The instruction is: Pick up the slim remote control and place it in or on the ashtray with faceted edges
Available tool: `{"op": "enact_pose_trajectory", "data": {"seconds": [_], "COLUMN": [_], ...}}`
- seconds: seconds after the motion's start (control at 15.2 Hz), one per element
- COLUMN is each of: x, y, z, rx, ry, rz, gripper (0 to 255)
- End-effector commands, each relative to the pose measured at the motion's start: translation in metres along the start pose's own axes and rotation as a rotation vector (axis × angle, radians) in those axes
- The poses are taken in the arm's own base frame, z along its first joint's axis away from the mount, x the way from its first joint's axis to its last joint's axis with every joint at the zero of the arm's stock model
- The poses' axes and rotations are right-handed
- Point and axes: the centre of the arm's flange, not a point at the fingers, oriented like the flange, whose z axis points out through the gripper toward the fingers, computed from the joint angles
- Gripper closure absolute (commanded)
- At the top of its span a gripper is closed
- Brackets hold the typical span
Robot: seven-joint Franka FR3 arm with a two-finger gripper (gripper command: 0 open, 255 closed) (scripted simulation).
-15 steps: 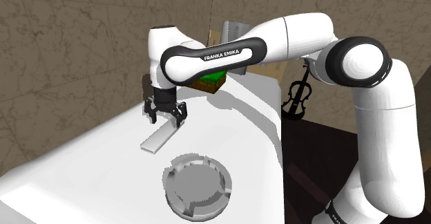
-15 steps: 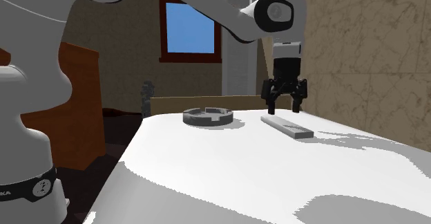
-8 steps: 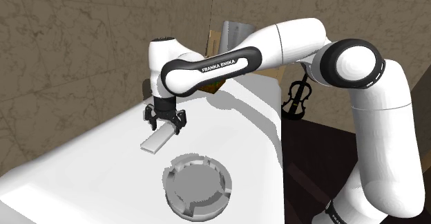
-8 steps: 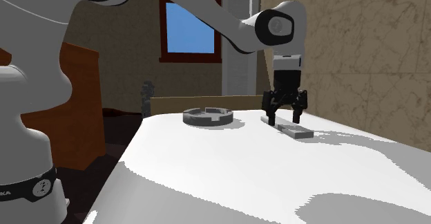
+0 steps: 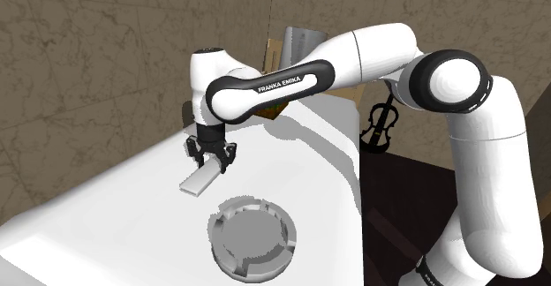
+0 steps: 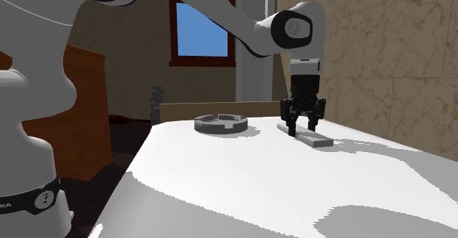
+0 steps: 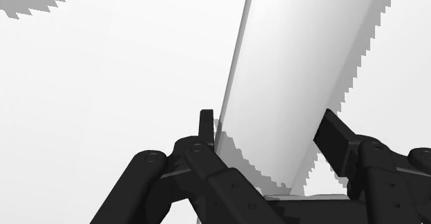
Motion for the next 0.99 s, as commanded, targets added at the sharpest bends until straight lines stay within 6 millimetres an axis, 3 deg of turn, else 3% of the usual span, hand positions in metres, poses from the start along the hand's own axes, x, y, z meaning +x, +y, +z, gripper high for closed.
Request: {"op": "enact_pose_trajectory", "data": {"seconds": [0.0, 0.46, 0.92], "x": [0.0, 0.0, 0.0], "y": [0.0, 0.0, 0.001], "z": [0.0, 0.0, -0.037], "rx": [0.0, 0.0, 0.0], "ry": [0.0, 0.0, 0.0], "rz": [0.0, 0.0, 0.0], "gripper": [255, 255, 255]}}
